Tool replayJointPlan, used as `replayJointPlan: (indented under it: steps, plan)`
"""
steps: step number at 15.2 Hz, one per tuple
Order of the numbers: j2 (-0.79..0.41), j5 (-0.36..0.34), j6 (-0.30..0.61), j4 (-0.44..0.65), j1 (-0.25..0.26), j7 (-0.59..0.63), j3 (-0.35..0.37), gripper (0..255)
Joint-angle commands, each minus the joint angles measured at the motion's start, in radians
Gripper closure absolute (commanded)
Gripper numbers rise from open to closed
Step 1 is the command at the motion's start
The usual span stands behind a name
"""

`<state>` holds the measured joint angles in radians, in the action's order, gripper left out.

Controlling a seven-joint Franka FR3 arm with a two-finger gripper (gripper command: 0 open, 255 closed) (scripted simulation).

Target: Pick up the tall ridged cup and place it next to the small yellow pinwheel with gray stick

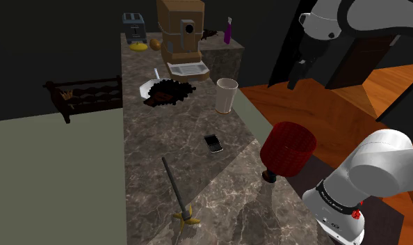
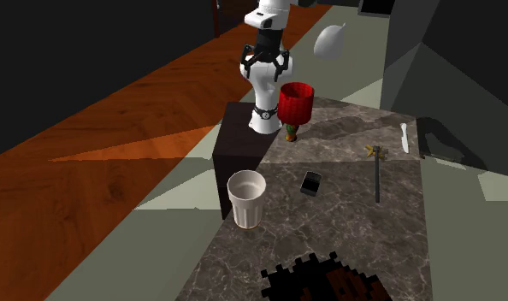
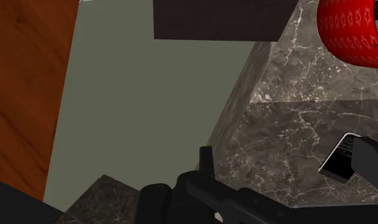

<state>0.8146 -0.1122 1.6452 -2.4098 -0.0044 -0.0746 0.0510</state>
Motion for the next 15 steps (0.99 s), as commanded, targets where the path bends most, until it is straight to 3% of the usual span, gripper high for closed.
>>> replayJointPlan:
  steps: [1,8,15]
  plan:
    - [0.000,0.000,0.000,0.000,0.000,0.000,0.000,0]
    - [-0.231,0.000,0.223,0.027,-0.005,0.029,0.003,0]
    - [-0.488,-0.007,0.402,0.124,-0.011,0.055,0.010,0]
